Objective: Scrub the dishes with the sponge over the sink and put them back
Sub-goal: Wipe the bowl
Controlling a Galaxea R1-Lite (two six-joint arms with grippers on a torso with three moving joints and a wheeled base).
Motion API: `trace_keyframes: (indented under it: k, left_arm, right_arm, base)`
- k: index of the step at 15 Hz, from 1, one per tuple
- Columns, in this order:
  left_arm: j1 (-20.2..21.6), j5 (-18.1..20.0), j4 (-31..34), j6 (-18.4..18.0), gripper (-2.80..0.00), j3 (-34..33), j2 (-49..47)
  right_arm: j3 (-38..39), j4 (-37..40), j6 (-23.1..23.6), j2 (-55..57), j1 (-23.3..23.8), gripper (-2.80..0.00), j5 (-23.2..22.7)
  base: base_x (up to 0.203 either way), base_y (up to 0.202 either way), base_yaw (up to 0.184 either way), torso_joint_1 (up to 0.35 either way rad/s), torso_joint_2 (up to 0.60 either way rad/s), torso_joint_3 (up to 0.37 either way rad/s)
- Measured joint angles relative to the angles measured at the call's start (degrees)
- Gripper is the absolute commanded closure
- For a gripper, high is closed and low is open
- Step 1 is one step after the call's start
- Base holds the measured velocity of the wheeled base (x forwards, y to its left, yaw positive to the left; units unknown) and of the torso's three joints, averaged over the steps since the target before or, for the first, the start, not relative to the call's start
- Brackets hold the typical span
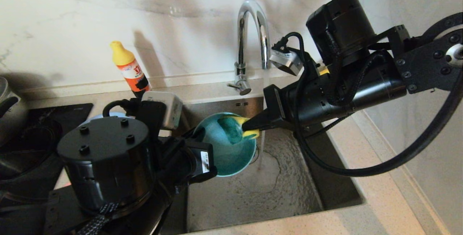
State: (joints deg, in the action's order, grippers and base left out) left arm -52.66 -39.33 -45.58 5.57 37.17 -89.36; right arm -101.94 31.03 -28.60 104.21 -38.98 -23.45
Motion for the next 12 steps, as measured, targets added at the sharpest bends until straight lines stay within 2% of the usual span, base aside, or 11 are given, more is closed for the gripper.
trace_keyframes:
  k: [12]
  left_arm:
    - [0.18,-0.09,0.0,0.35,0.0,-0.19,0.02]
  right_arm:
    - [7.62,-0.17,0.67,-5.7,3.29,0.0,-0.06]
  base:
    - [0.0,0.0,0.0,0.0,0.0,0.0]
